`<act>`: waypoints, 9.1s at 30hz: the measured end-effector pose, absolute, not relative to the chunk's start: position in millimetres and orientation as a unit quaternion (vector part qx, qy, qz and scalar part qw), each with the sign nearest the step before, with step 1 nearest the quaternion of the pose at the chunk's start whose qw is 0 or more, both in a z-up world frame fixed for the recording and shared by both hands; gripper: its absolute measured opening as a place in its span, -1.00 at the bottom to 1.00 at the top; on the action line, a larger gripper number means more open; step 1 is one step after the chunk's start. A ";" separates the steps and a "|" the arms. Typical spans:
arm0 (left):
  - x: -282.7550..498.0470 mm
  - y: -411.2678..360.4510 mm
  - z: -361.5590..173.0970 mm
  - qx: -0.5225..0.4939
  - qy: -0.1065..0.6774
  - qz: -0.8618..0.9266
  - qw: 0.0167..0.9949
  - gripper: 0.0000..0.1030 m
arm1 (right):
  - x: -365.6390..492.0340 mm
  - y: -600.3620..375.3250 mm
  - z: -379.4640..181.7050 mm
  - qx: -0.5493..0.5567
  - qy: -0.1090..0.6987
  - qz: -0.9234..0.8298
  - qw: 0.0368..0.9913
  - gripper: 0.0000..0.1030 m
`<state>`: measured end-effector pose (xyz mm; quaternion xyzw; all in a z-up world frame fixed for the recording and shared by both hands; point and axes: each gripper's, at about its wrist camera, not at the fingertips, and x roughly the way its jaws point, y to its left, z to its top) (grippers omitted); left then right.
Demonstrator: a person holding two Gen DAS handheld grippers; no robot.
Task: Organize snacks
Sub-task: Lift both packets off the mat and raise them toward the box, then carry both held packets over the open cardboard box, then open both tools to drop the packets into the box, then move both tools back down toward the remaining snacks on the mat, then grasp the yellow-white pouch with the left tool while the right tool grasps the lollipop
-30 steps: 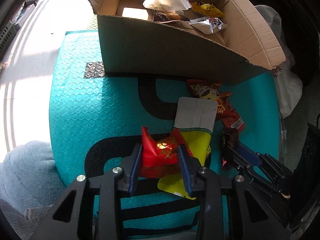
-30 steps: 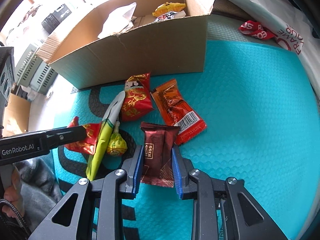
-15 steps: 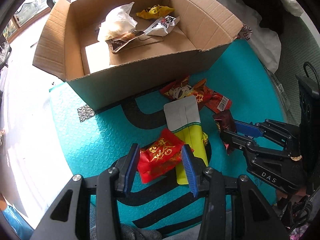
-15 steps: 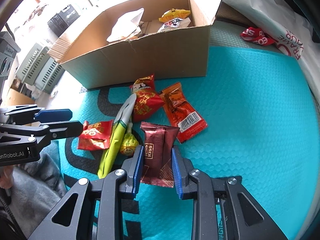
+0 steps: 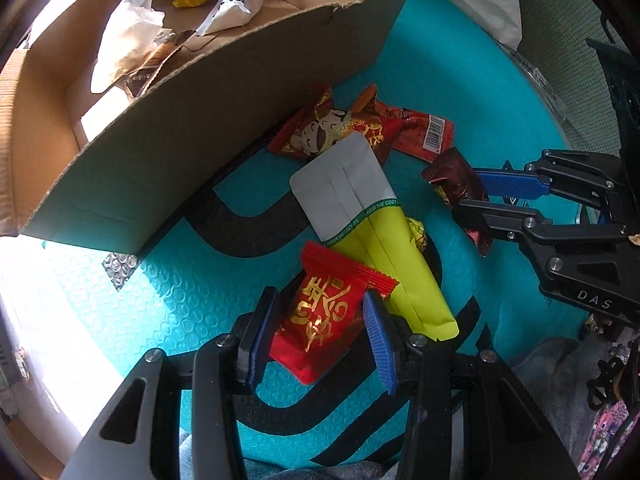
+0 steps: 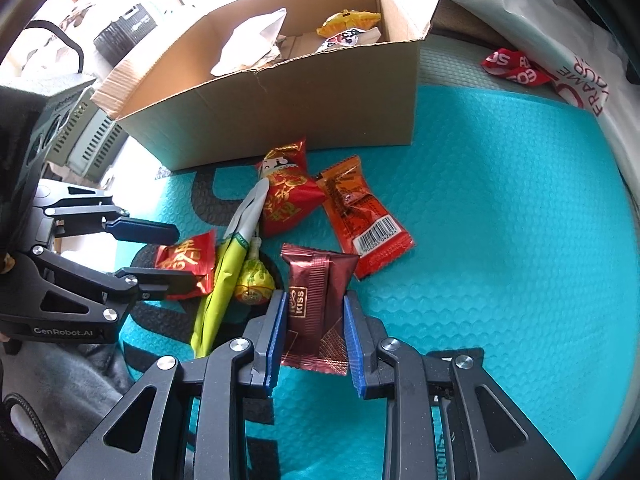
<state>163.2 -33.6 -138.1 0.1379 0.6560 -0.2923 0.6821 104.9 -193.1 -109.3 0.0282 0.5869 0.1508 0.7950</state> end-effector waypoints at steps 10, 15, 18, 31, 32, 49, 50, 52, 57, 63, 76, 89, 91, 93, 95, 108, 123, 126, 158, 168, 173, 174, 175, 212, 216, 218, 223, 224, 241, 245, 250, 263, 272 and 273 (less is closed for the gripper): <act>157.0 -46.8 -145.1 0.151 0.666 -0.317 0.658 0.36 | 108.6 -193.0 -115.2 0.034 0.593 0.149 0.790 -0.47; 146.4 -60.9 -153.3 0.193 0.672 -0.316 0.642 0.38 | 108.3 -194.3 -117.7 0.036 0.596 0.148 0.789 -0.47; 142.7 -66.7 -154.7 0.203 0.671 -0.314 0.640 0.40 | 109.1 -195.1 -118.6 0.038 0.597 0.147 0.788 -0.47; 125.4 -72.4 -154.3 0.219 0.663 -0.256 0.669 -0.25 | 107.9 -196.8 -113.9 0.038 0.593 0.147 0.791 -0.47; 124.0 -71.6 -153.9 0.212 0.665 -0.256 0.669 -0.25 | 107.6 -196.9 -113.0 0.041 0.593 0.148 0.791 -0.47; 60.1 -77.6 -105.5 0.142 0.637 -0.245 0.717 -0.31 | 82.8 -194.1 -87.9 0.032 0.580 0.178 0.794 -0.47; 56.3 -76.4 -102.3 0.137 0.634 -0.244 0.721 -0.31 | 80.8 -193.9 -86.4 0.032 0.579 0.180 0.794 -0.47; 49.7 -71.8 -91.1 0.125 0.629 -0.240 0.729 -0.31 | 77.0 -194.2 -83.0 0.032 0.578 0.184 0.794 -0.47; 43.5 -53.6 -67.9 0.084 0.609 -0.230 0.754 -0.31 | 69.1 -195.2 -72.6 0.035 0.571 0.187 0.798 -0.47; 56.2 -36.1 -49.7 0.046 0.587 -0.219 0.778 -0.31 | 63.5 -192.1 -57.0 0.035 0.561 0.200 0.803 -0.47; 98.2 -33.0 -4.9 -0.004 0.527 -0.204 0.825 -0.31 | 88.6 -185.0 -12.0 0.027 0.524 0.216 0.823 -0.47; 162.8 -25.9 34.9 -0.038 0.472 -0.188 0.861 -0.31 | 151.4 -180.9 29.1 0.027 0.466 0.219 0.857 -0.47; 176.5 -22.6 41.2 -0.043 0.465 -0.183 0.865 -0.31 | 163.4 -180.1 36.2 0.028 0.455 0.220 0.862 -0.47; 189.9 -19.5 47.1 -0.046 0.456 -0.176 0.871 -0.31 | 175.6 -177.7 43.3 0.025 0.445 0.222 0.868 -0.47; 203.0 -16.9 51.1 -0.046 0.450 -0.169 0.876 -0.31 | 188.1 -175.3 49.9 0.021 0.435 0.223 0.872 -0.47; 279.7 7.6 31.8 -0.073 0.453 -0.122 0.880 -0.31 | 268.2 -158.4 48.5 0.010 0.425 0.217 0.879 -0.47; 346.8 15.7 -26.5 -0.078 0.520 -0.089 0.846 -0.31 | 336.2 -145.6 -11.1 0.036 0.477 0.184 0.858 -0.47; 347.7 11.7 -34.8 -0.072 0.528 -0.086 0.842 -0.31 | 339.2 -146.1 -18.4 0.025 0.481 0.173 0.859 -0.45; 288.9 3.5 54.4 -0.037 0.486 -0.055 0.871 -0.20 | 281.3 -171.2 56.1 0.002 0.444 0.155 0.883 -0.06; 240.6 5.0 126.0 -0.011 0.427 -0.048 0.903 -0.20 | 239.1 -170.4 121.2 -0.011 0.381 0.163 0.910 0.02; 214.4 7.1 148.1 -0.003 0.405 -0.047 0.913 -0.20 | 215.5 -168.2 142.8 -0.015 0.363 0.167 0.916 0.05; 209.6 7.5 151.4 -0.001 0.402 -0.046 0.915 -0.20 | 210.9 -167.8 146.2 -0.015 0.360 0.168 0.918 0.06; 204.4 7.7 154.3 0.001 0.398 -0.046 0.916 -0.20 | 206.2 -167.8 148.7 -0.016 0.357 0.169 0.919 0.07; 72.1 16.0 6.3 -0.039 0.531 -0.057 0.845 -0.20 | 81.5 -162.6 4.0 -0.010 0.491 0.219 0.843 0.12; 65.6 18.4 -10.6 -0.055 0.553 -0.049 0.830 -0.20 | 78.0 -163.1 -12.8 -0.013 0.503 0.221 0.835 0.12; 63.9 18.9 -18.0 -0.062 0.563 -0.046 0.823 -0.20 | 77.8 -162.4 -20.0 -0.013 0.511 0.222 0.830 0.12; 63.3 19.4 -31.0 -0.069 0.582 -0.037 0.810 -0.20 | 78.3 -160.1 -40.1 -0.014 0.527 0.222 0.820 0.12; 63.8 19.7 -33.1 -0.071 0.585 -0.036 0.807 -0.20 | 80.0 -158.5 -45.1 -0.014 0.531 0.223 0.818 0.12; 80.3 21.9 -61.8 -0.090 0.616 -0.020 0.782 -0.20 | 112.3 -153.6 -108.9 0.001 0.576 0.241 0.781 -0.12; 87.8 17.8 -65.2 -0.088 0.619 -0.020 0.780 -0.20 | 121.4 -153.3 -127.9 0.009 0.599 0.243 0.763 -0.49; 98.1 9.7 -70.7 -0.091 0.617 -0.026 0.781 -0.20 | 120.2 -161.8 -122.2 0.016 0.589 0.252 0.768 -0.50; 125.3 -27.6 -111.1 -0.095 0.634 -0.063 0.765 -0.20 | 109.9 -207.9 -115.8 0.046 0.589 0.238 0.771 -0.50; 140.0 -29.4 -134.3 -0.106 0.646 -0.054 0.754 -0.20 | 113.4 -213.5 -116.7 0.050 0.591 0.236 0.769 -0.49; 141.0 -29.6 -135.6 -0.108 0.646 -0.055 0.753 -0.20 | 113.7 -213.9 -117.0 0.051 0.592 0.236 0.769 -0.49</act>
